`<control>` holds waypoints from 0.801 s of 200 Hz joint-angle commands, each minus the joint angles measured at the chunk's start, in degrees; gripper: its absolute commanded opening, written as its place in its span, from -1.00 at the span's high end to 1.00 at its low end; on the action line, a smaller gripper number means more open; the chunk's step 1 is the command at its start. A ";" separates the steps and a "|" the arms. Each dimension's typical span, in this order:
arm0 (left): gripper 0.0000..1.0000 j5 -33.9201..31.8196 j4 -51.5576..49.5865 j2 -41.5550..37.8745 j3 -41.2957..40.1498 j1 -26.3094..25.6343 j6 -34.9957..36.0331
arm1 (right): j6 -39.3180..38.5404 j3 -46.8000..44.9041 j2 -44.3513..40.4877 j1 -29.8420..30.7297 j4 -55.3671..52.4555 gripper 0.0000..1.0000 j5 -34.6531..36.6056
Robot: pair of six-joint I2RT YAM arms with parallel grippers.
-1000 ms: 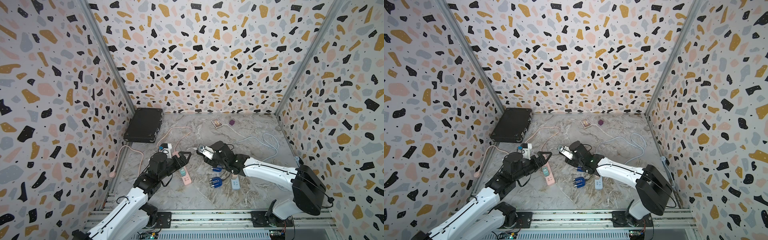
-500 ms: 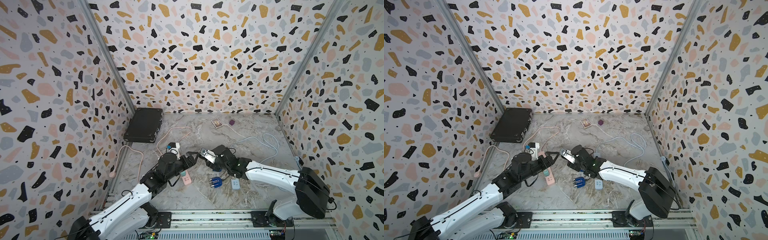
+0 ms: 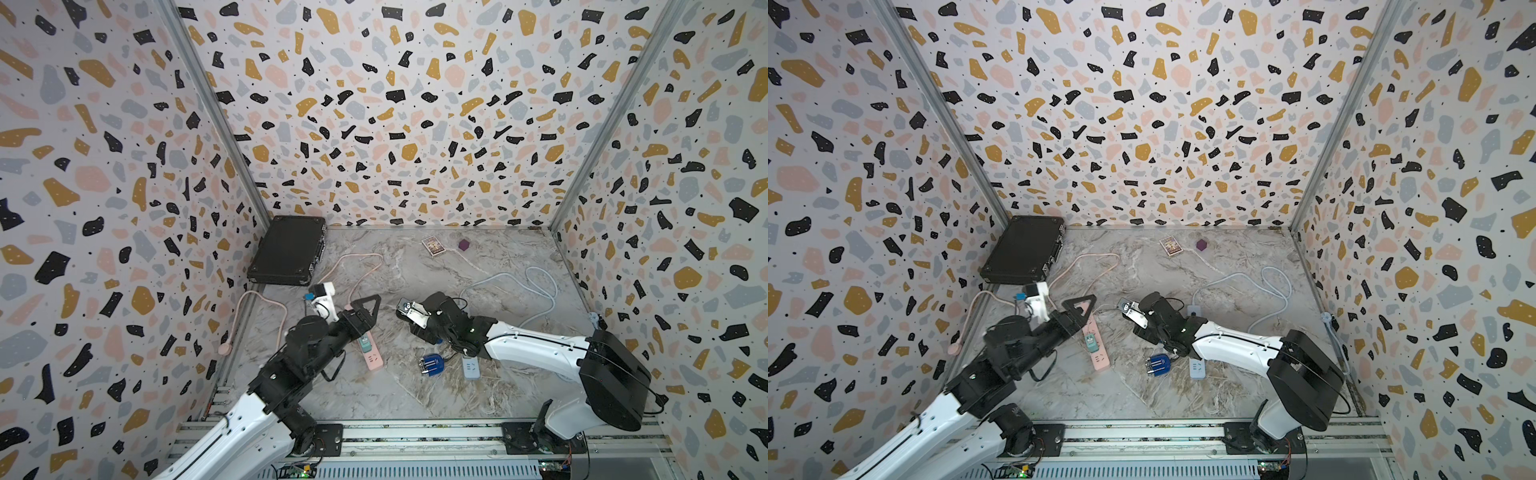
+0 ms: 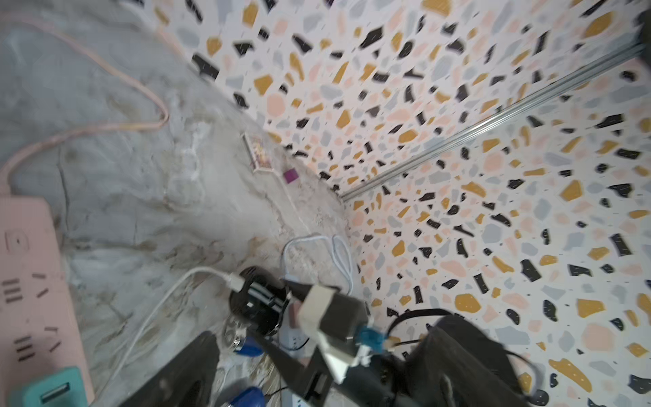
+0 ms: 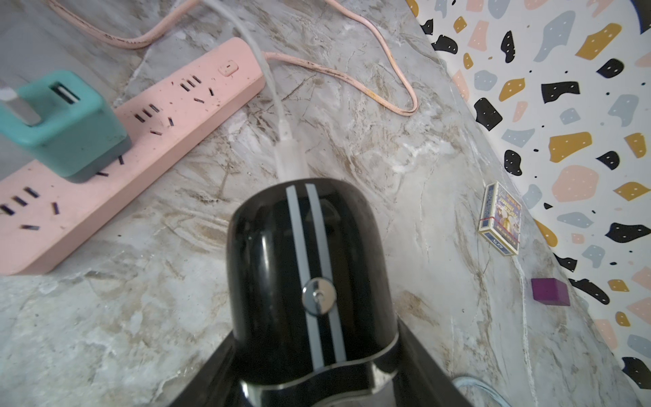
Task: Unplug the electric shaver
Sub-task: Remove the charging cable from the electric shaver.
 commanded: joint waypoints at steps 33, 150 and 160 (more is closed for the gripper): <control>-0.86 -0.98 9.65 2.52 -0.49 -4.74 -3.29 | 1.07 1.84 -2.32 0.43 0.65 0.46 -0.35; -0.90 -2.25 14.55 8.25 -2.57 -5.21 -4.89 | 1.09 1.72 -6.93 4.15 -1.02 0.48 1.27; -0.85 -2.69 14.33 7.90 -2.88 -5.26 -4.82 | 0.91 1.52 -7.47 4.41 -1.22 0.48 1.77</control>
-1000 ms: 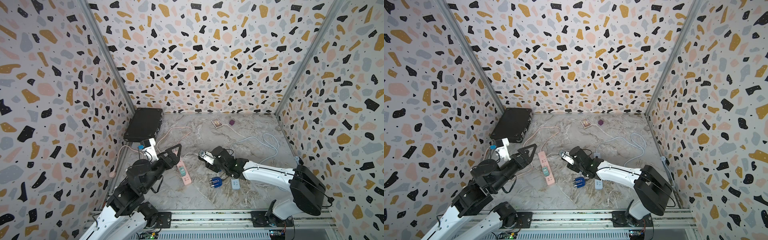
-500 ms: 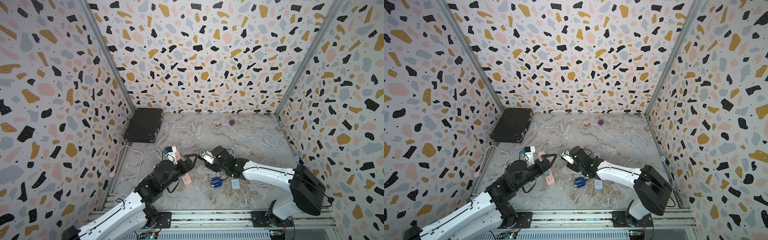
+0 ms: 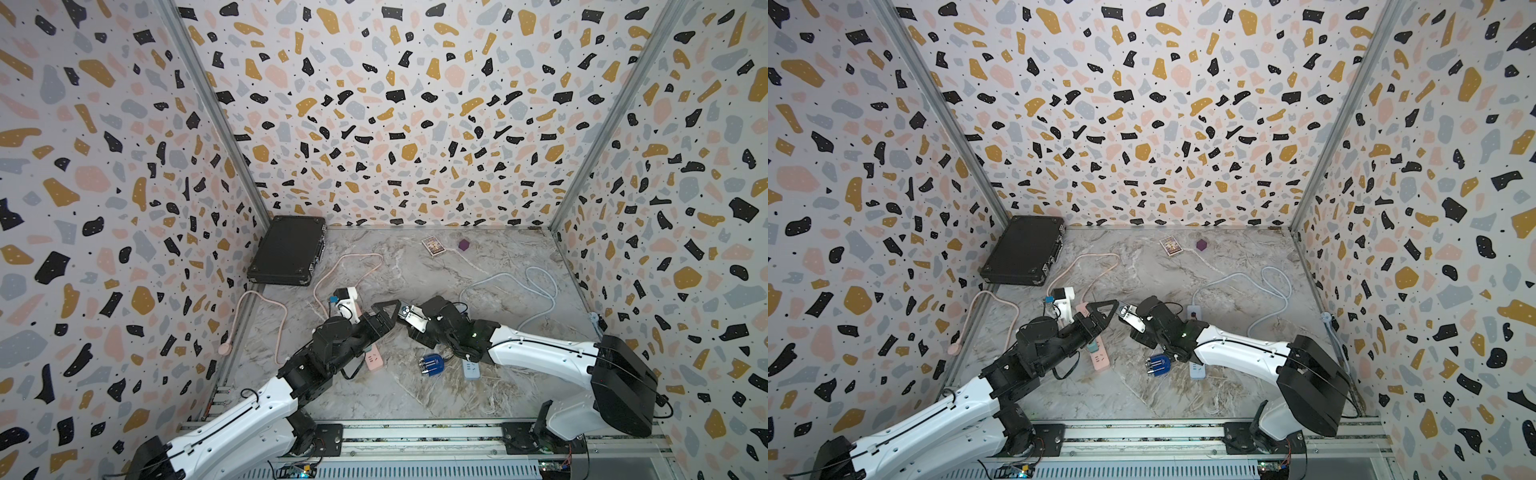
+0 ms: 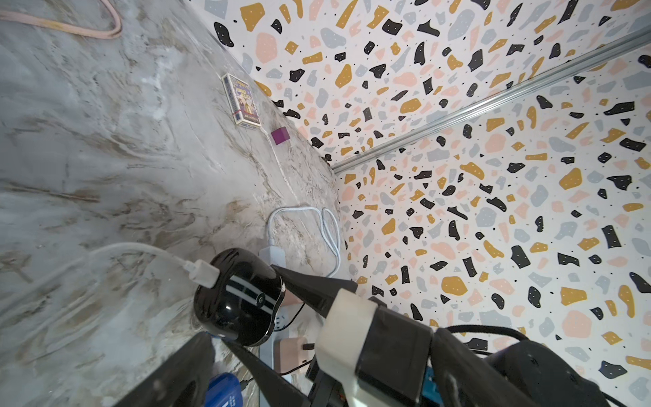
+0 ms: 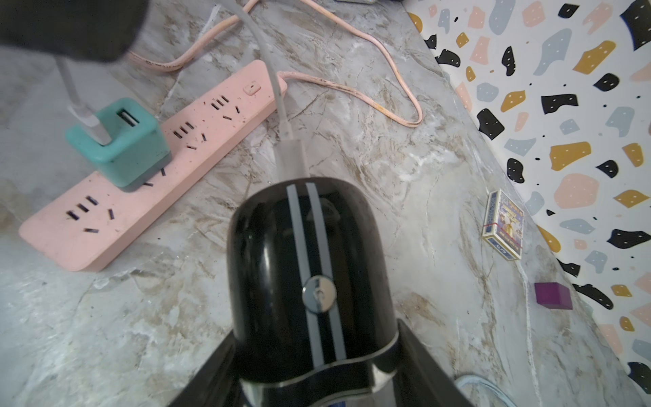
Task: Unplug the electric shaver
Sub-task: Remove the charging cable from the electric shaver.
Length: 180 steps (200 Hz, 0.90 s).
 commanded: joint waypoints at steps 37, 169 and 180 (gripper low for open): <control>-0.70 -2.41 -2.02 -1.42 -1.06 0.01 -0.40 | -0.75 0.64 -6.94 1.25 1.05 0.49 3.74; -0.60 -7.26 1.42 1.20 -2.19 -0.01 -0.03 | -1.06 -0.34 -9.13 5.49 1.26 0.51 4.90; -0.47 -7.63 2.19 1.05 -2.69 0.02 0.08 | -1.12 -0.39 -9.23 5.50 1.24 0.51 5.27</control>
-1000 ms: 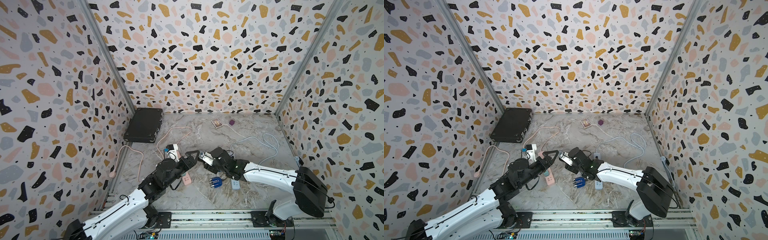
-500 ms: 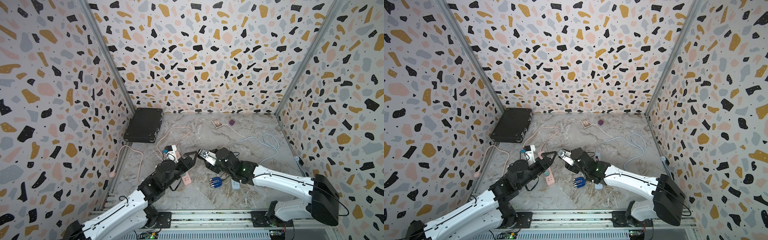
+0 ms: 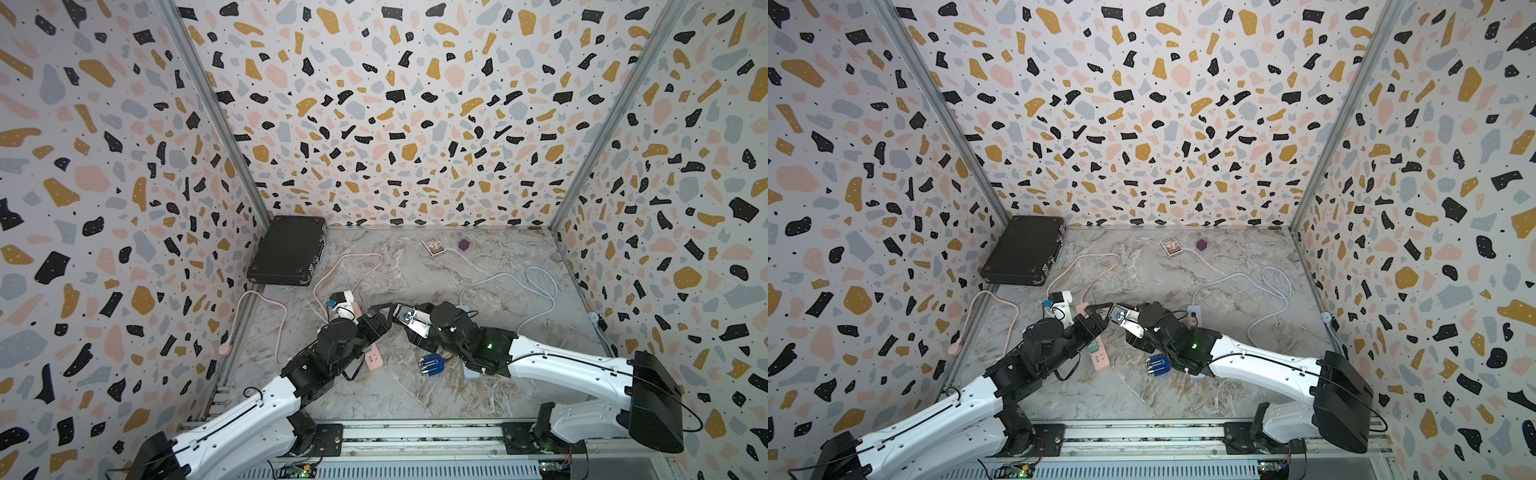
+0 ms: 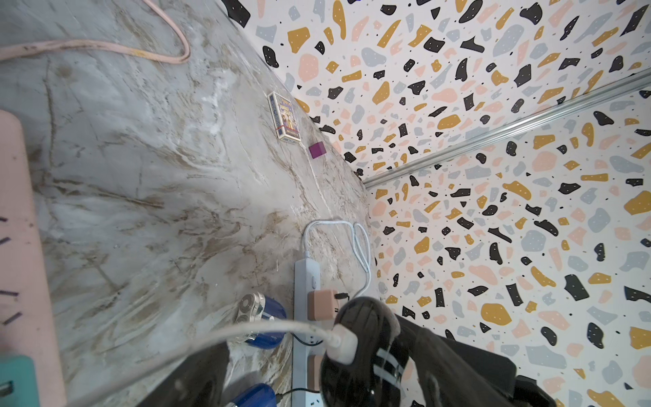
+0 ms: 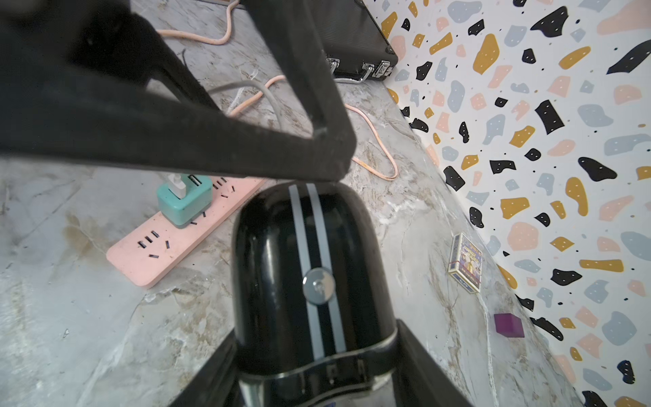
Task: Unplug the electric shaver
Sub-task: Remove the charging cable from the electric shaver.
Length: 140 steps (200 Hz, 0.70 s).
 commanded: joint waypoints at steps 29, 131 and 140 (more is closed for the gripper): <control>-0.23 -3.18 4.23 -0.49 -1.37 0.10 1.04 | 0.00 -0.43 -1.27 0.43 1.78 0.52 2.07; -0.08 -0.92 16.25 4.84 -4.14 0.11 -1.79 | 1.76 -1.10 -1.37 0.63 3.71 0.53 0.84; 0.02 -1.02 17.07 4.90 -4.67 0.07 -2.25 | 1.75 -1.13 -1.30 0.61 3.72 0.53 0.84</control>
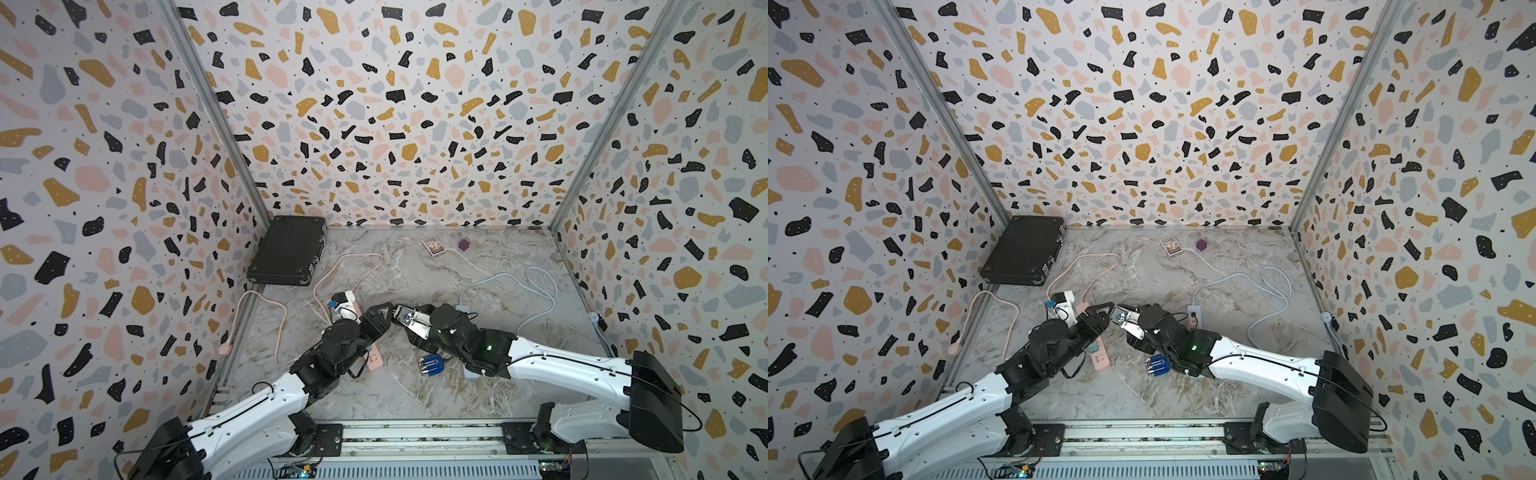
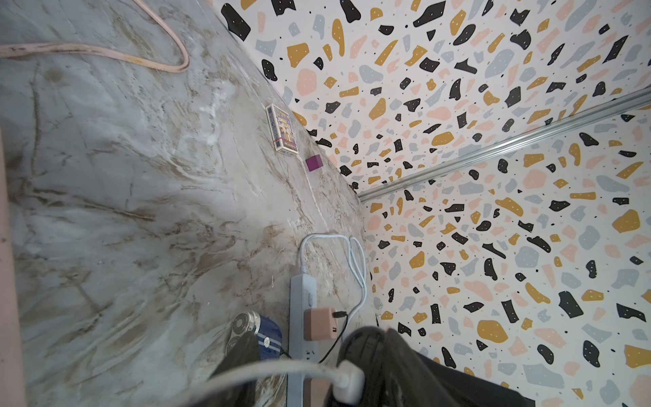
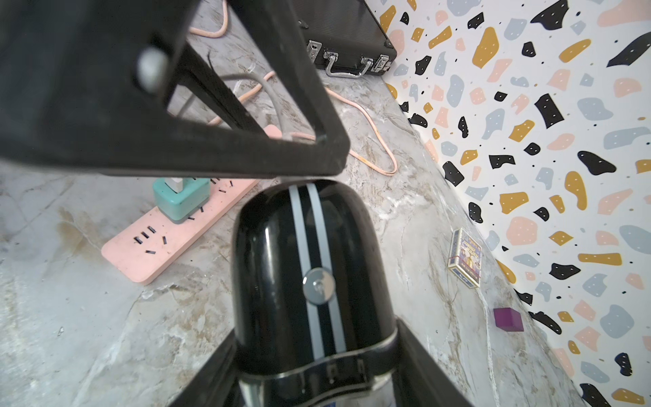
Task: Unplug the electric shaver
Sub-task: Remove the charging cable from the electric shaver.
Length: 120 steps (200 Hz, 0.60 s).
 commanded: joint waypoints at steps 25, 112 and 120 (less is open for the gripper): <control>0.16 0.04 5.52 -1.13 -1.51 0.05 -0.91 | 1.01 -0.26 -0.85 0.34 2.77 0.54 0.81; 0.27 -1.55 3.95 -2.91 -1.43 0.05 -0.66 | 1.33 -0.62 -0.59 0.61 3.51 0.54 -0.08; 0.23 -1.31 4.06 -2.56 -1.45 0.05 -0.88 | 1.33 -0.61 -0.64 0.61 3.49 0.54 0.03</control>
